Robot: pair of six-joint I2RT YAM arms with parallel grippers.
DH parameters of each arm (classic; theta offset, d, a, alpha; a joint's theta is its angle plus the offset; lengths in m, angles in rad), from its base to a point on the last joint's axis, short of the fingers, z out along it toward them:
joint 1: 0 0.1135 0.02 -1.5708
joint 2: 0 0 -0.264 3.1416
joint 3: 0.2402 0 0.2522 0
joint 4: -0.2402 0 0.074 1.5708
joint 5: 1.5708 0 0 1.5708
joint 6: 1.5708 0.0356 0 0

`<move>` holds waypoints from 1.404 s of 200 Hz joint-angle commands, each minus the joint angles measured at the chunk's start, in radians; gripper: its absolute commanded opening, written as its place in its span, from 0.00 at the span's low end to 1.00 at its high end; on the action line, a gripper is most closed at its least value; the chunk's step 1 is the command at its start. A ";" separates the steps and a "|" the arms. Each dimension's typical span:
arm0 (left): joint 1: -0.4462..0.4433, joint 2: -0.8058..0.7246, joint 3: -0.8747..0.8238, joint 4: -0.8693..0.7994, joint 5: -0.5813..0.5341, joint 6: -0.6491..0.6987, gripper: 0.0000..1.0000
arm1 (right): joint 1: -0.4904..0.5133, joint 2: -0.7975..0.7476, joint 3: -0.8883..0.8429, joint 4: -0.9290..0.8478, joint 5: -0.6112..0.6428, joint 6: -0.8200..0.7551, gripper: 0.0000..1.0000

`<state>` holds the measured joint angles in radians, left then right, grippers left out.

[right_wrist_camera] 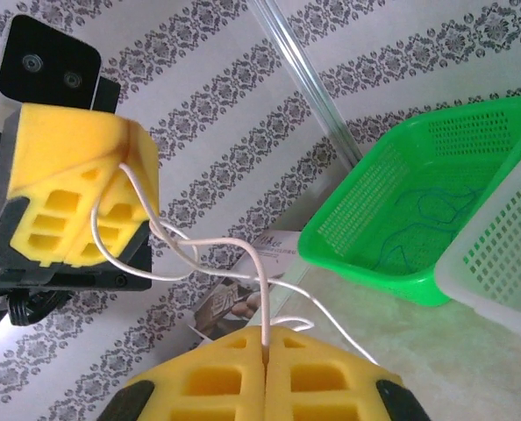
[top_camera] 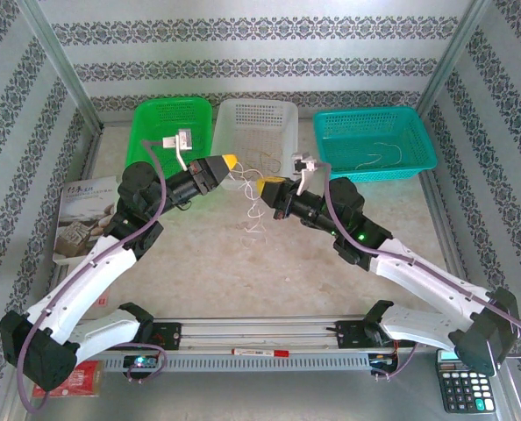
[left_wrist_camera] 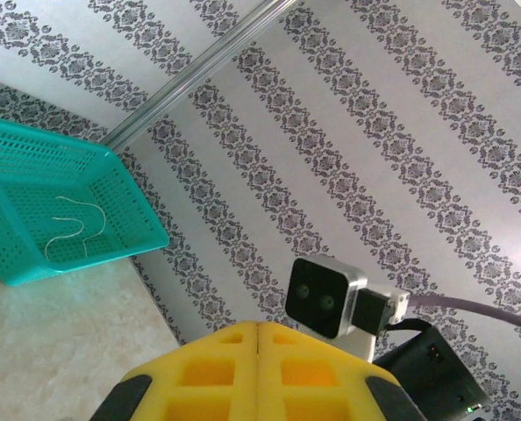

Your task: Untangle the cables

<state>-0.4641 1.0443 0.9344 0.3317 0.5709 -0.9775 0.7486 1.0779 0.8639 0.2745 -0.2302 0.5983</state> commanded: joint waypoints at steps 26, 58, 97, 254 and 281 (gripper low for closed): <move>-0.011 -0.034 -0.065 0.030 -0.013 0.053 0.36 | -0.041 -0.063 0.134 -0.123 -0.051 -0.065 0.00; -0.011 -0.079 -0.123 -0.033 -0.059 0.158 0.76 | -0.051 -0.073 0.223 -0.216 -0.085 -0.107 0.00; -0.011 -0.133 -0.163 -0.139 -0.086 0.323 0.91 | -0.056 -0.073 0.285 -0.254 -0.124 -0.111 0.00; -0.128 -0.018 -0.265 -0.073 0.054 0.620 0.98 | -0.022 -0.067 0.338 -0.251 -0.144 -0.088 0.00; -0.164 0.054 -0.232 -0.028 0.027 0.633 0.99 | -0.003 -0.058 0.342 -0.248 -0.142 -0.085 0.00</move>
<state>-0.5961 1.0569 0.6552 0.2070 0.6014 -0.3878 0.7269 1.0115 1.1728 0.0059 -0.3611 0.5163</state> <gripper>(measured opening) 0.982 0.042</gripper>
